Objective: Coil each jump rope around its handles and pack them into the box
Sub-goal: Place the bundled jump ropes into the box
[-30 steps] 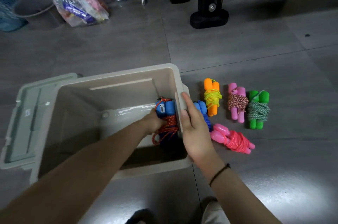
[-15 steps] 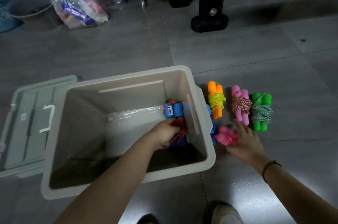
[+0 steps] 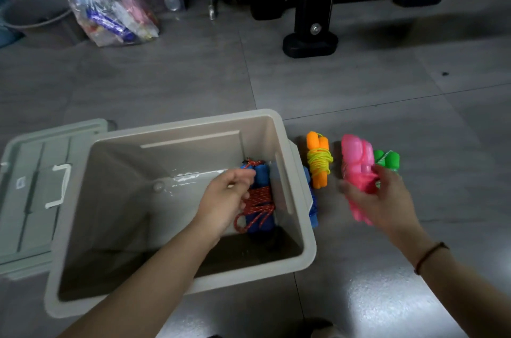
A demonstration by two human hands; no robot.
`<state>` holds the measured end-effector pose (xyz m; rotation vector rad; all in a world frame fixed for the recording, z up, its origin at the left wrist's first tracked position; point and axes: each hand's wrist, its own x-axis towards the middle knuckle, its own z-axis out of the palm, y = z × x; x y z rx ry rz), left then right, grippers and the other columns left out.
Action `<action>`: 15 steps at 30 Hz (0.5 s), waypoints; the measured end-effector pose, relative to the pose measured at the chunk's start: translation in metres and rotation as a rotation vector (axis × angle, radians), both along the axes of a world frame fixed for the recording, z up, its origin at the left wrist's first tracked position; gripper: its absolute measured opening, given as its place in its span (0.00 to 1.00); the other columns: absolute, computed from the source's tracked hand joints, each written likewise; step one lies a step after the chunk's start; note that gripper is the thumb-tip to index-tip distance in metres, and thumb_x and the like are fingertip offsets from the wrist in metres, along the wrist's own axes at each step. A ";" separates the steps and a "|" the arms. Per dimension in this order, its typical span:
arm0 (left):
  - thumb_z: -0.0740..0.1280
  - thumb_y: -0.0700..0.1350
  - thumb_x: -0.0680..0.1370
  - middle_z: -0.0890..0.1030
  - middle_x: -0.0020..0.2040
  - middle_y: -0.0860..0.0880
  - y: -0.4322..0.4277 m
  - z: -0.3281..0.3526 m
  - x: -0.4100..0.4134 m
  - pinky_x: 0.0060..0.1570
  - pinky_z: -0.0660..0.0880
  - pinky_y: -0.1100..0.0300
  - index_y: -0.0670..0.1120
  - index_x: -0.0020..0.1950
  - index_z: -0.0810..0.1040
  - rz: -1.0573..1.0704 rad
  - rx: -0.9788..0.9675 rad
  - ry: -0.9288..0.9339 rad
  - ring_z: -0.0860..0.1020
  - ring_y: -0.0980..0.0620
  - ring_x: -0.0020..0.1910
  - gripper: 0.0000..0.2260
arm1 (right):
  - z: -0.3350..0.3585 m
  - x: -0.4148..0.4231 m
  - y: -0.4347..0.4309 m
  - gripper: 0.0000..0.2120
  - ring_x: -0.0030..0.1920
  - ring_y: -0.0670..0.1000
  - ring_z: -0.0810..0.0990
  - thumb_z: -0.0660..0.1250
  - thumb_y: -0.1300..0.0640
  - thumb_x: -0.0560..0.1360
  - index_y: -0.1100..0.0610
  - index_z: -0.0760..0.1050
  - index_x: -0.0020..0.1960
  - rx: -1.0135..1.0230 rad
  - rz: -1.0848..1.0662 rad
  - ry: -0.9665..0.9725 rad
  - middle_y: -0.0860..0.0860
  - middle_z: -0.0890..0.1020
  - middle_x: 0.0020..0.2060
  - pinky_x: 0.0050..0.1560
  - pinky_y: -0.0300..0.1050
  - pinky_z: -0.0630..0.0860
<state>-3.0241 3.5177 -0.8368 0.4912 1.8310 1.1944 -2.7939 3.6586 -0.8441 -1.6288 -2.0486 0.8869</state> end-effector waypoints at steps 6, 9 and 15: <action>0.64 0.48 0.78 0.81 0.52 0.44 0.013 0.069 0.020 0.41 0.78 0.57 0.49 0.64 0.74 -0.060 0.452 -0.217 0.79 0.49 0.45 0.14 | 0.096 -0.076 -0.020 0.12 0.26 0.42 0.78 0.73 0.43 0.68 0.51 0.77 0.38 -0.015 0.201 0.278 0.48 0.80 0.25 0.27 0.38 0.72; 0.67 0.44 0.75 0.82 0.48 0.45 0.022 0.080 0.031 0.30 0.78 0.56 0.51 0.70 0.66 -0.043 0.454 -0.270 0.80 0.46 0.38 0.24 | 0.095 -0.102 -0.040 0.16 0.43 0.43 0.74 0.70 0.46 0.68 0.54 0.77 0.51 0.003 0.486 0.172 0.42 0.77 0.37 0.46 0.43 0.75; 0.69 0.37 0.72 0.82 0.52 0.46 0.007 0.049 -0.018 0.35 0.79 0.55 0.46 0.67 0.67 0.132 0.270 -0.273 0.82 0.49 0.40 0.25 | 0.039 -0.084 -0.041 0.41 0.70 0.52 0.61 0.55 0.29 0.67 0.49 0.59 0.74 0.181 0.510 -0.071 0.49 0.64 0.70 0.69 0.47 0.59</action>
